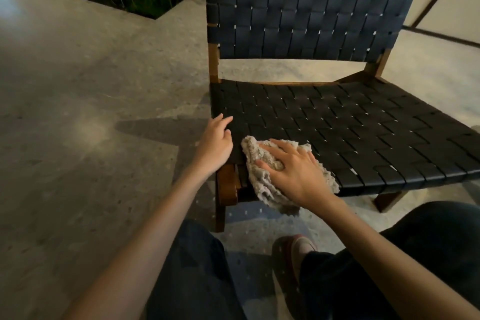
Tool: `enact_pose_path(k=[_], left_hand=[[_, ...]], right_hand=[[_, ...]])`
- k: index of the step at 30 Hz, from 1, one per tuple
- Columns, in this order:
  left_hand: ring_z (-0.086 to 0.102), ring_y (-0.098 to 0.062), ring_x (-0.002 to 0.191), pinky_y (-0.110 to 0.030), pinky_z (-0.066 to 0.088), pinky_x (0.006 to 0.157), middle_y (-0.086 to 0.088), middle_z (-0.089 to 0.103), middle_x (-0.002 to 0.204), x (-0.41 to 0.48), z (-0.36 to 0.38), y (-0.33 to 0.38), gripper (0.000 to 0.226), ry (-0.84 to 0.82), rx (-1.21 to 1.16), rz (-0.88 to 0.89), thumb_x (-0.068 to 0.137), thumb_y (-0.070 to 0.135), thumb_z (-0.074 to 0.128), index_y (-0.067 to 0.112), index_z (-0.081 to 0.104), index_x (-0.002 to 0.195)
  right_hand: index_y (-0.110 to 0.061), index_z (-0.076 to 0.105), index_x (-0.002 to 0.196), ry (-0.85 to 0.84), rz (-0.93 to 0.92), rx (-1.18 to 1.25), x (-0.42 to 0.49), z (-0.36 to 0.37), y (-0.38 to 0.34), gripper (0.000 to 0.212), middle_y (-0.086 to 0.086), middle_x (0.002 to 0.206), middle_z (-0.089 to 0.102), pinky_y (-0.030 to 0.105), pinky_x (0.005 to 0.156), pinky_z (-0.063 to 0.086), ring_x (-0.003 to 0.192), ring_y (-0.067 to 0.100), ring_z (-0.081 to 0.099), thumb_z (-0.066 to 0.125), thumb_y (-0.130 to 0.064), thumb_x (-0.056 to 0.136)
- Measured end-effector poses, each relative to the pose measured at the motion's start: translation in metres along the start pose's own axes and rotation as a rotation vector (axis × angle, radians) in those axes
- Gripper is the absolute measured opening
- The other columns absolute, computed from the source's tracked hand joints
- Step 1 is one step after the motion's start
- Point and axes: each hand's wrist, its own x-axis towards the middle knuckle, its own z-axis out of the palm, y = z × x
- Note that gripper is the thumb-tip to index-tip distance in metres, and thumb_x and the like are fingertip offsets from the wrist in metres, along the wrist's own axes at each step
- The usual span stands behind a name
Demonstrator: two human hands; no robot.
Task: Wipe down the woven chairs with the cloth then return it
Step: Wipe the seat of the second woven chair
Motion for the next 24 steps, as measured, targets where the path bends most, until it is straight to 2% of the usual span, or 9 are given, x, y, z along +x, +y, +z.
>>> enact_pose_path(k=[4, 9, 13, 18, 24], left_hand=[[0.003, -0.021, 0.146, -0.034, 0.009, 0.117, -0.004, 0.009, 0.159, 0.015, 0.007, 0.003, 0.048, -0.040, 0.167, -0.039, 0.102, 0.012, 0.032, 0.014, 0.025, 0.149], [-0.001, -0.021, 0.146, -0.034, 0.009, 0.117, -0.005, 0.000, 0.160, 0.039, 0.011, -0.003, 0.053, -0.060, 0.262, -0.096, 0.101, 0.017, 0.033, 0.012, 0.015, 0.151], [-0.005, -0.023, 0.146, -0.034, 0.005, 0.117, -0.008, -0.005, 0.159, 0.061, 0.013, -0.011, 0.059, -0.096, 0.379, -0.094, 0.099, 0.019, 0.036, 0.008, 0.008, 0.151], [-0.005, -0.025, 0.146, -0.034, 0.003, 0.117, -0.011, -0.003, 0.159, 0.094, 0.016, -0.014, 0.058, -0.084, 0.468, -0.081, 0.100, 0.017, 0.033, 0.004, 0.008, 0.150], [-0.007, -0.028, 0.146, -0.040, 0.009, 0.117, -0.008, -0.006, 0.159, 0.119, 0.024, -0.015, 0.060, -0.071, 0.637, -0.121, 0.101, 0.035, 0.027, 0.007, 0.007, 0.151]], right_hand=[[-0.044, 0.035, 0.142, -0.003, 0.019, 0.009, 0.032, 0.013, 0.002, 0.056, -0.011, 0.155, 0.026, 0.055, 0.115, 0.013, 0.139, 0.031, 0.027, 0.031, -0.067, 0.091], [-0.039, 0.033, 0.145, -0.027, 0.123, 0.047, 0.106, 0.032, 0.002, 0.061, -0.009, 0.158, 0.020, 0.059, 0.115, 0.003, 0.143, 0.035, 0.016, 0.024, -0.067, 0.092], [-0.038, 0.030, 0.146, -0.008, 0.134, 0.072, 0.162, 0.046, 0.001, 0.061, -0.006, 0.159, 0.017, 0.059, 0.113, -0.005, 0.144, 0.036, 0.011, 0.022, -0.066, 0.093], [-0.037, 0.032, 0.146, 0.030, 0.112, 0.086, 0.229, 0.059, 0.004, 0.058, -0.007, 0.159, 0.015, 0.058, 0.111, -0.012, 0.145, 0.036, 0.006, 0.024, -0.063, 0.094], [-0.037, 0.036, 0.144, 0.063, 0.092, 0.072, 0.297, 0.066, -0.001, 0.055, -0.007, 0.159, 0.014, 0.066, 0.107, -0.013, 0.145, 0.039, -0.003, 0.024, -0.060, 0.095]])
